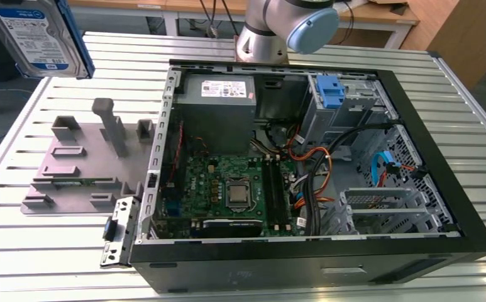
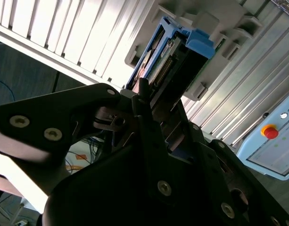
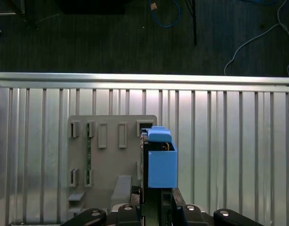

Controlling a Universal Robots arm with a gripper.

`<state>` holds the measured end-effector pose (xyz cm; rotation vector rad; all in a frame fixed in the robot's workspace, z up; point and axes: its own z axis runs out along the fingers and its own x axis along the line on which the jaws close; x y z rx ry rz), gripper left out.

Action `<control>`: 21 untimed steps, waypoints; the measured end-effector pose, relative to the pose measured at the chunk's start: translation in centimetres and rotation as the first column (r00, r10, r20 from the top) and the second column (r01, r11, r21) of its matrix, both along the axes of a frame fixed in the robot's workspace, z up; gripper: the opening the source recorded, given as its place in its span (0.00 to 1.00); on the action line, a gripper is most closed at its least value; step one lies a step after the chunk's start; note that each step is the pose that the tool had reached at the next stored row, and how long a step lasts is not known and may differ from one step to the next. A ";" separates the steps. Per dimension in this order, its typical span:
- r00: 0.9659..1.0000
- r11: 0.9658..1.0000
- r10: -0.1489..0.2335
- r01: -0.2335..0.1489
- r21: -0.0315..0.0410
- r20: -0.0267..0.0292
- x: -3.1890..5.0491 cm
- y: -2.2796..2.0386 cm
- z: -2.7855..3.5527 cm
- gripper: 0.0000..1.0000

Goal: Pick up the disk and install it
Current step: 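Pick up the disk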

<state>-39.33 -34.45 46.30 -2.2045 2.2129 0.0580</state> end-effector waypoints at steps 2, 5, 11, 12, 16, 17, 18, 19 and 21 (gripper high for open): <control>1.000 1.000 0.000 0.000 0.000 0.000 0.00 0.00 0.18 0.35; 1.000 1.000 0.000 0.000 0.000 0.000 0.00 0.00 0.34 0.35; 1.000 1.000 0.000 0.000 0.000 0.000 0.05 0.01 0.37 0.35; 1.000 1.000 0.000 0.000 0.000 0.000 0.09 0.01 0.37 0.35; 1.000 1.000 0.000 0.000 0.000 0.000 0.11 0.00 0.36 0.35; 1.000 1.000 0.000 0.000 0.000 0.000 0.11 0.00 0.36 0.35; 1.000 1.000 0.000 0.000 0.000 0.000 0.11 0.00 0.38 0.35; 1.000 1.000 0.000 0.000 0.000 0.000 0.11 0.00 0.45 0.35; 1.000 1.000 0.000 0.000 0.000 0.000 0.11 0.00 0.68 0.35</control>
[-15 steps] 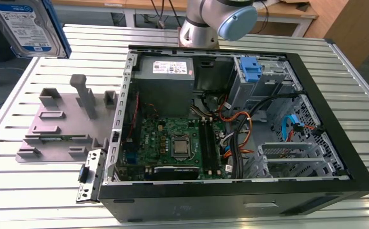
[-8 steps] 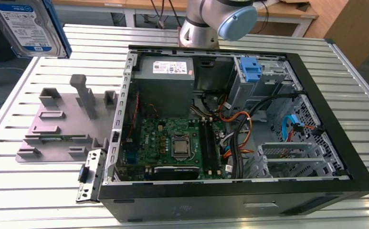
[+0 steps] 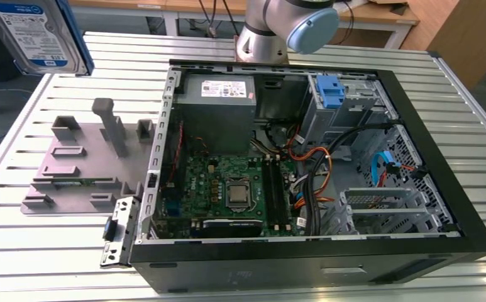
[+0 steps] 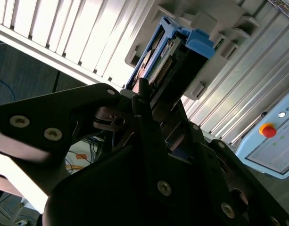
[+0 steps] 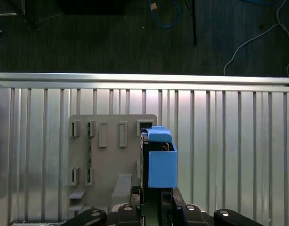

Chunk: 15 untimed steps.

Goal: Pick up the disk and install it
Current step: 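Pick up the disk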

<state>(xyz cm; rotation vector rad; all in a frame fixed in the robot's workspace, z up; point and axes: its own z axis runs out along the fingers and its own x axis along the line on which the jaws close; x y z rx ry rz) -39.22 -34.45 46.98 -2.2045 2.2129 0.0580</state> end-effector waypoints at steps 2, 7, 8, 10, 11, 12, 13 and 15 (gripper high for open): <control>1.000 1.000 0.000 0.000 0.000 0.000 0.00 0.00 0.13 0.35; 1.000 1.000 0.000 0.000 0.000 0.000 0.00 0.00 0.16 0.35; 1.000 1.000 0.000 0.000 0.000 0.000 0.02 0.00 0.17 0.35; 1.000 1.000 0.000 0.000 0.000 0.000 0.10 0.00 0.17 0.35; 1.000 1.000 0.000 0.000 0.000 0.000 0.14 0.00 0.16 0.35; 1.000 1.000 0.000 0.000 0.000 0.000 0.18 0.00 0.16 0.35; 1.000 1.000 0.000 0.000 0.000 0.000 0.21 0.00 0.16 0.35; 1.000 1.000 0.000 0.000 0.000 0.000 0.30 0.00 0.16 0.35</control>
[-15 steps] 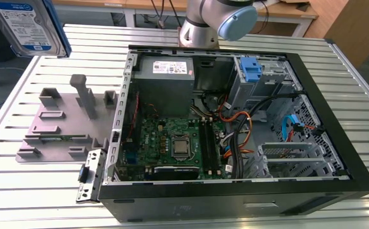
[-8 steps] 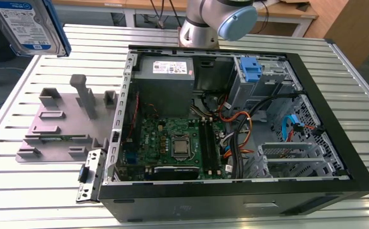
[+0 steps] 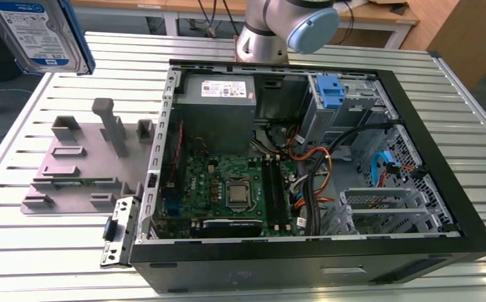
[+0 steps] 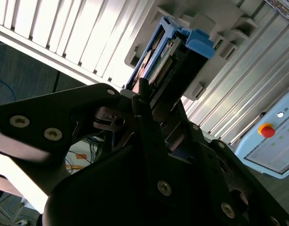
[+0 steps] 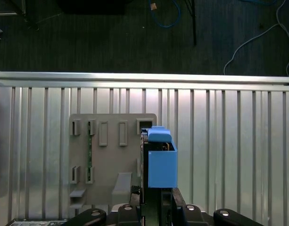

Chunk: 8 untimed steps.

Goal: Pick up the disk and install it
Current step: 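Pick up the disk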

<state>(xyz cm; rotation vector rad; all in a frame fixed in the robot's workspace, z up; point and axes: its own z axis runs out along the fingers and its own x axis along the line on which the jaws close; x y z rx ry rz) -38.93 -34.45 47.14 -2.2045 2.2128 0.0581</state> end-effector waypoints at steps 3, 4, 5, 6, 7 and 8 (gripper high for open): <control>1.000 1.000 0.000 0.000 0.000 0.000 0.04 0.00 0.00 0.35; 1.000 1.000 0.000 0.000 0.000 0.000 0.06 0.00 0.00 0.35; 1.000 1.000 0.000 0.000 0.000 0.000 0.08 0.00 0.00 0.35; 1.000 1.000 0.000 0.000 0.000 0.000 0.07 0.00 0.00 0.35; 1.000 1.000 0.000 0.000 0.000 0.000 0.08 0.00 0.01 0.35; 1.000 1.000 0.000 0.000 0.000 0.000 0.10 0.00 0.01 0.35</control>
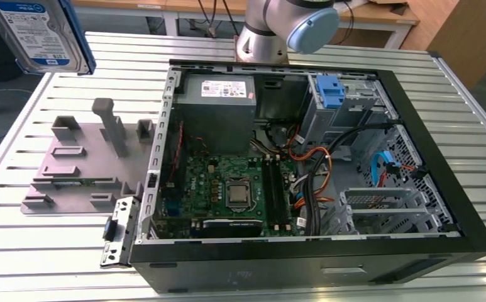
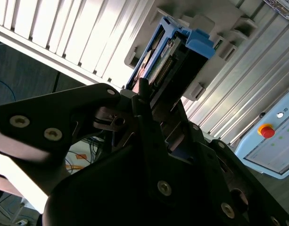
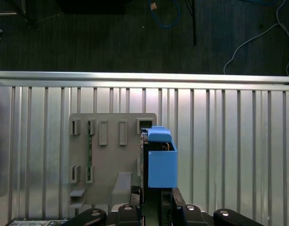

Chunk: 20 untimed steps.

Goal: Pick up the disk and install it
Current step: 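Pick up the disk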

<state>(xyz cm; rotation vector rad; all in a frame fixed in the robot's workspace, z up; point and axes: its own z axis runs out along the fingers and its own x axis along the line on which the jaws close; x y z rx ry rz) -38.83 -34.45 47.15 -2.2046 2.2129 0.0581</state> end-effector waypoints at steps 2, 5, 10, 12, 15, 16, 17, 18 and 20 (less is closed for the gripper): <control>1.000 1.000 0.000 0.000 0.000 0.000 0.12 0.00 0.00 0.35; 1.000 1.000 0.000 0.000 0.000 0.000 0.28 0.00 0.00 0.35; 1.000 1.000 0.000 0.000 0.000 0.000 0.35 0.00 0.00 0.35; 1.000 1.000 0.000 0.000 0.000 0.000 0.35 0.00 0.00 0.35; 1.000 1.000 0.000 0.000 0.000 0.000 0.36 0.00 0.00 0.35; 1.000 1.000 0.000 0.000 0.000 0.000 0.37 0.00 0.00 0.35; 1.000 1.000 0.000 0.000 0.000 0.000 0.40 0.00 0.00 0.35; 1.000 1.000 0.000 0.000 0.000 0.000 0.43 0.00 0.00 0.35; 1.000 1.000 0.000 0.000 0.000 0.000 0.60 0.00 0.00 0.35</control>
